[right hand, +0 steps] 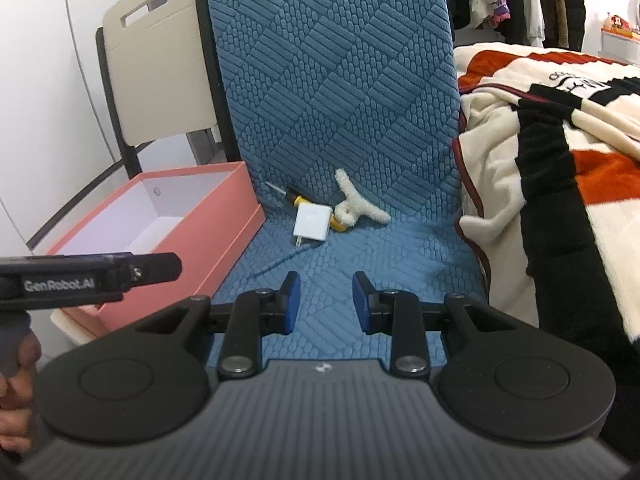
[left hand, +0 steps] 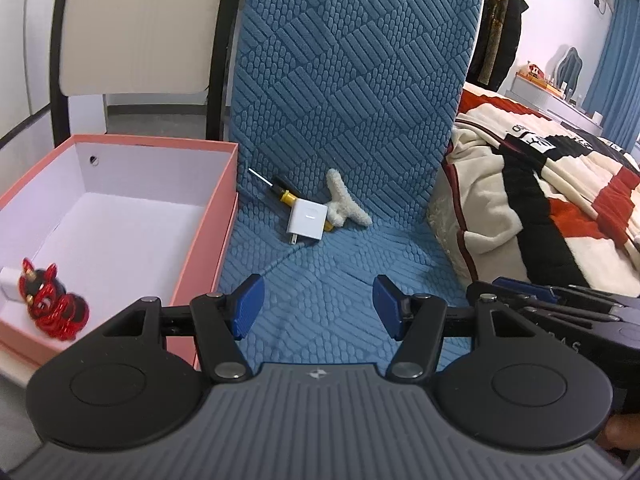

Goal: Organize rigid objects
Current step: 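Close the left tool on the white charger while the right tool grasps the fuzzy toy, then lift the white charger with the left tool while the right tool lifts the fuzzy toy, then carry the charger in the left tool while the right tool carries the toy over the pink box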

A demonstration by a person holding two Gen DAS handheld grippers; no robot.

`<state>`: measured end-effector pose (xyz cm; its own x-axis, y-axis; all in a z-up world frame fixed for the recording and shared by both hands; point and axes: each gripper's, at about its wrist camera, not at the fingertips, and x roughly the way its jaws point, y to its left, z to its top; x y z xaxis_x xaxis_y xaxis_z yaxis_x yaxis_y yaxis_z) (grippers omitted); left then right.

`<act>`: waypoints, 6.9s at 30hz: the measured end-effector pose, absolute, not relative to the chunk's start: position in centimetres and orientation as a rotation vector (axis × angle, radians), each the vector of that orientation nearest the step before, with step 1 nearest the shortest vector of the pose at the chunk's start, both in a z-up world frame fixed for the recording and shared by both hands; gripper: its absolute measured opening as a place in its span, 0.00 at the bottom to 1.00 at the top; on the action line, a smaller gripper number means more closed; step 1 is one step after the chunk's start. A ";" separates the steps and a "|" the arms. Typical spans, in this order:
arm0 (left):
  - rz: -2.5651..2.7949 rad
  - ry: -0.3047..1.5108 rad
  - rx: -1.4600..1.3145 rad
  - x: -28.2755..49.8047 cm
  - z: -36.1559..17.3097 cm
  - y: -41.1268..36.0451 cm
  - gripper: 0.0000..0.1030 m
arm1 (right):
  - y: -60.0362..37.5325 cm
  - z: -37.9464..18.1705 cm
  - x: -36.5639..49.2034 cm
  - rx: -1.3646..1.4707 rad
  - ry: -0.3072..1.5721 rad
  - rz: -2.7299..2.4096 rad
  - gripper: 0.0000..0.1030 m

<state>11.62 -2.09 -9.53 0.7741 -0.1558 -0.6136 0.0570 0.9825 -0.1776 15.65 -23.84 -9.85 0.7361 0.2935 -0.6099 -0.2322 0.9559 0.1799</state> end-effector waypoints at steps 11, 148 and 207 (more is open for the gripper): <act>-0.139 0.690 -0.154 17.5 -13.2 -1.9 0.64 | -23.4 -11.5 21.0 0.144 0.685 0.292 0.32; -0.100 0.977 -0.089 22.4 -23.1 -5.2 0.55 | -28.7 -22.2 30.0 0.610 1.080 -0.057 0.51; -0.131 0.903 -0.178 22.2 -20.6 -3.3 0.55 | -22.7 -18.1 23.9 0.279 0.990 0.013 0.33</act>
